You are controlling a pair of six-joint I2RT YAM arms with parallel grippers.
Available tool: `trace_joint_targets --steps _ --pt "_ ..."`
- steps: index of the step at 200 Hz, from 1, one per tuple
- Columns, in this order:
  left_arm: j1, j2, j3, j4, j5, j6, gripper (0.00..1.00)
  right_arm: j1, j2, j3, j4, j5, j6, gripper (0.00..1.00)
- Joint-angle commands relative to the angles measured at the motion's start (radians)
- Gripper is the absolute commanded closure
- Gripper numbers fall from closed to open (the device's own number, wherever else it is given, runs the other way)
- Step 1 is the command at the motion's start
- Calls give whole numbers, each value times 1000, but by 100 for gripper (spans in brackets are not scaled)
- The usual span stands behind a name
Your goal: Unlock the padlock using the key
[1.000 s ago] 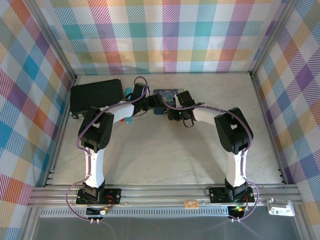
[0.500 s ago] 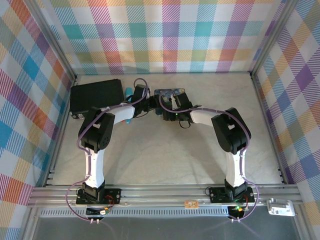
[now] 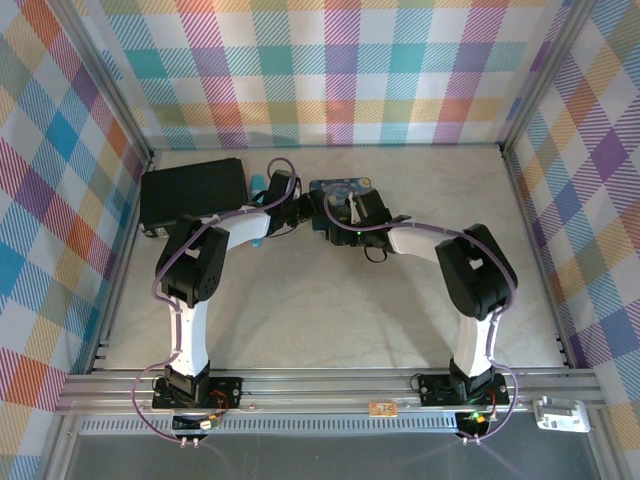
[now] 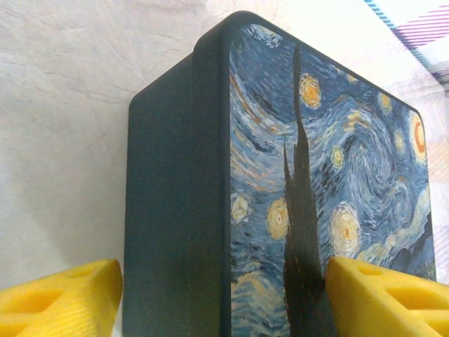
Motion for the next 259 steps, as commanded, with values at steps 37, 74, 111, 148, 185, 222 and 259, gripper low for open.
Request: trace_joint_targets --steps 37,74,111,148,185,222,259 --pt "57 -216 8 -164 -81 112 12 -85 -312 -143 -152 -13 -33 31" --pt "71 -397 -68 -292 -213 226 7 -231 -487 -271 -193 67 -119 22" --pt "76 -591 -242 -339 -305 275 5 -397 -567 -380 -169 55 -166 18" --pt "62 -719 -411 -338 -266 197 9 -451 -553 -454 -52 111 -227 14" --pt "-69 -662 -442 -207 -226 109 10 -475 -535 -613 257 158 -273 13" --pt "-212 -427 -312 -77 -241 11 10 -486 -533 -712 566 185 -347 13" --pt "-260 -209 -142 -35 -225 -64 10 -497 -483 -686 608 159 -353 13"
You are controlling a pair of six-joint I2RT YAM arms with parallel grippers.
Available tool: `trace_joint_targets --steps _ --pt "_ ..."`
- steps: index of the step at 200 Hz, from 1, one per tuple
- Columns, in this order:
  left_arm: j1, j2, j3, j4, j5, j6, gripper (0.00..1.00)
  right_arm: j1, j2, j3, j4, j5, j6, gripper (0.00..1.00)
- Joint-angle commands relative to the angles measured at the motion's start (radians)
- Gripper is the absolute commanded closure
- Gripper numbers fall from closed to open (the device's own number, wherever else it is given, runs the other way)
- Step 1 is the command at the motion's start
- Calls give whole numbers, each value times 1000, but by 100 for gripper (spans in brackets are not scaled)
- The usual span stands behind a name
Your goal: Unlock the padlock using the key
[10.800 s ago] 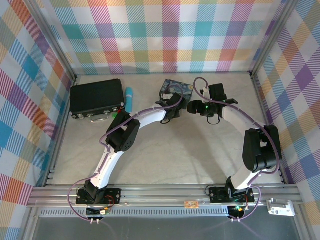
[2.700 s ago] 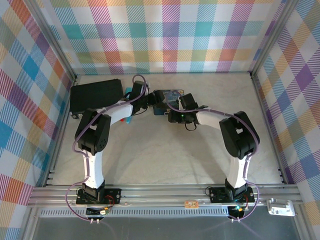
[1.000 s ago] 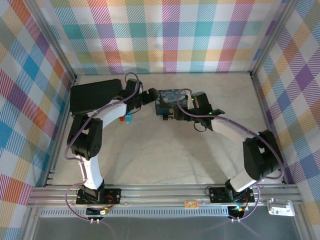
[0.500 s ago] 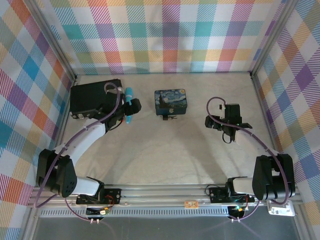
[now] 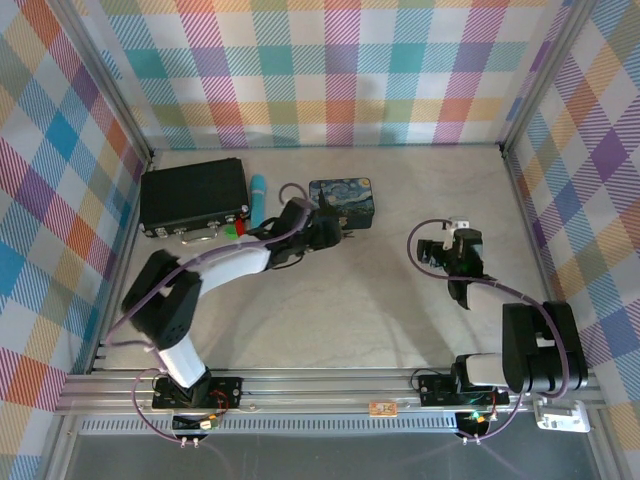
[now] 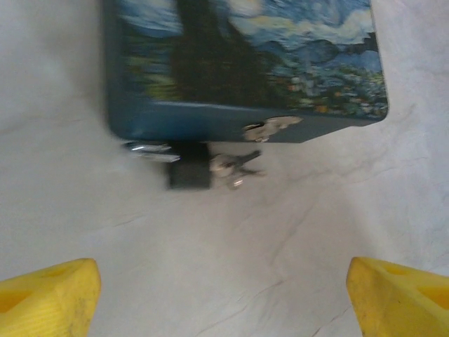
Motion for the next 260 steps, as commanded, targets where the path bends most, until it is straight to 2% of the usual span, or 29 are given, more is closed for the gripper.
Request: trace_joint_targets --steps 1,32,56,89,121,152,181,201,220,232,260 --pt "-18 87 96 68 14 -78 10 -10 28 31 116 -6 -35 13" --pt "-19 190 212 58 -1 -57 10 -9 -9 68 -64 -5 2 10" --pt "-13 257 313 37 -28 2 10 -8 -70 31 -115 39 29 8" --pt "21 341 415 48 -34 42 9 -11 -90 9 -81 45 18 7" --pt "54 402 478 57 -11 61 9 -10 -30 15 35 -33 13 3" --pt "63 414 514 25 -2 119 9 -11 70 55 142 -10 -28 2" --pt "74 351 477 -18 -4 180 9 -29 173 88 196 -50 -10 1" --pt "81 250 391 -48 -42 235 8 -33 162 45 260 -57 -6 1" --pt "87 132 281 -81 -112 280 7 -34 201 -26 434 -53 -6 1" --pt "93 49 202 -103 -163 308 6 -34 187 -17 386 -42 -1 1" --pt "117 -145 27 -147 -294 376 5 -35 192 -19 400 -39 -2 1"
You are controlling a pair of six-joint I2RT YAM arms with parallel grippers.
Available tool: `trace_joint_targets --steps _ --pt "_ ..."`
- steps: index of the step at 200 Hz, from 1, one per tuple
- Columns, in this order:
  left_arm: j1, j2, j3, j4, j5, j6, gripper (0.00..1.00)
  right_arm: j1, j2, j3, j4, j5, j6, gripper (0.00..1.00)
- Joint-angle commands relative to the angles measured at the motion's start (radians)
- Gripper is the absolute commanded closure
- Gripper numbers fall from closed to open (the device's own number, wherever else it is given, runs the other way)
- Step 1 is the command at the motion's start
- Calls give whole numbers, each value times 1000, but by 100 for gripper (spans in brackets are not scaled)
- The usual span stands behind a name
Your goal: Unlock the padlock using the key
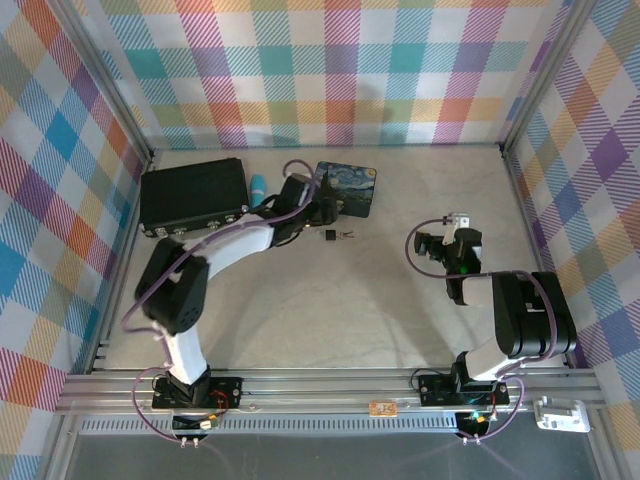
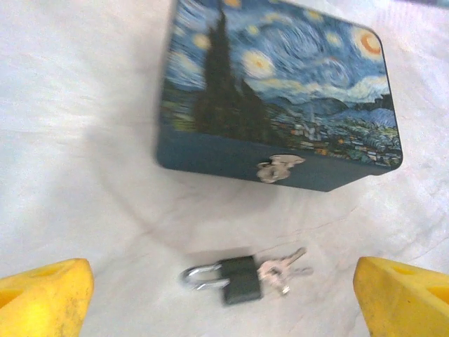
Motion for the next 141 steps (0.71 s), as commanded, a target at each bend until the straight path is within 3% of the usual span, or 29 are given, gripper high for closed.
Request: trace_joint_targets --steps 1,52,78,105,121,141 --pt "29 -157 -117 -67 -154 97 5 -9 5 -1 84 -8 0 1" --pt "128 -466 -445 -35 -434 177 4 -8 5 -4 90 -11 -1 1" --pt "217 -531 -560 -6 -506 194 4 -8 4 -4 90 -10 -2 1" --pt "235 -538 -709 228 -582 296 3 -10 4 -3 87 -11 -3 1" --pt "253 -519 -763 347 -550 300 3 -9 5 -2 86 -12 -3 1" --pt "275 -451 -839 612 -475 334 3 -9 5 -3 86 -11 -2 1"
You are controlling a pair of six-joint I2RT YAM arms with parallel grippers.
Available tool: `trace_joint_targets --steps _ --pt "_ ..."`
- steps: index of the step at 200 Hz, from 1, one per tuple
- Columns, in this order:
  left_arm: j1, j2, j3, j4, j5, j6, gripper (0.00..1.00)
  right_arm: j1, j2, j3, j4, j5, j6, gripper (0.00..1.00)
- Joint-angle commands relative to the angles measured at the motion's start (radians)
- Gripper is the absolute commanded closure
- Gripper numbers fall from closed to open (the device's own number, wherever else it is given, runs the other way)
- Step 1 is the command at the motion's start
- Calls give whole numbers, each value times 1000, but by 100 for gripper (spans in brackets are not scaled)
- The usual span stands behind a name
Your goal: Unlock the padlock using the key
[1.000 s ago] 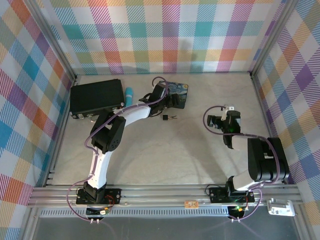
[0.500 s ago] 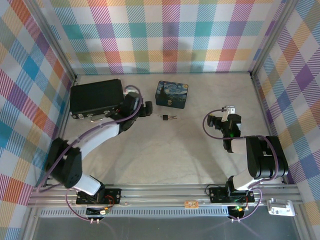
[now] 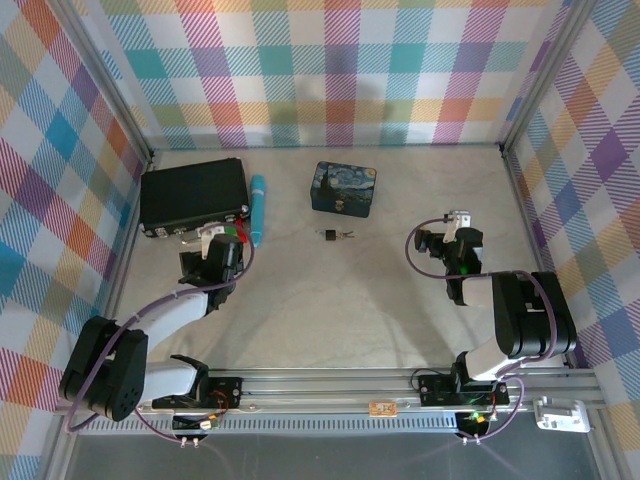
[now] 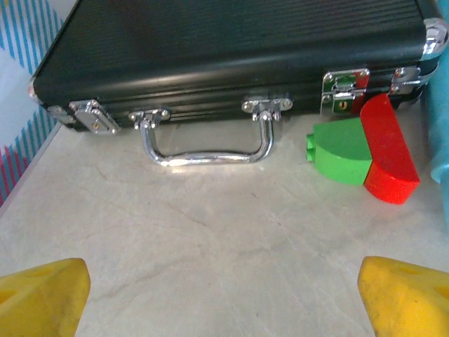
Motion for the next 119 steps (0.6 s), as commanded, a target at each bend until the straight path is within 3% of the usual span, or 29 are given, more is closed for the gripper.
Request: trace_joint_targets --steps 1,15,38,52,79,89,102,119 --pt "29 64 -69 381 34 74 2 -9 4 -2 34 -11 -2 1" --pt "33 123 -115 596 82 135 2 -8 4 -2 34 -11 -3 1" --pt "50 236 -112 771 128 246 2 -8 4 -2 34 -11 -5 1" --pt "86 296 -147 892 152 223 1 -8 4 -2 34 -11 -2 1" --pt "170 299 -209 950 313 142 0 -8 4 -2 35 -11 -3 1" --pt "175 369 -198 1035 306 158 0 -8 3 -2 36 -12 -4 1" --pt "174 307 -176 882 315 134 1 -8 3 -2 35 -11 -3 1" --pt "172 344 -169 936 308 156 0 -8 4 -2 36 -12 -5 1"
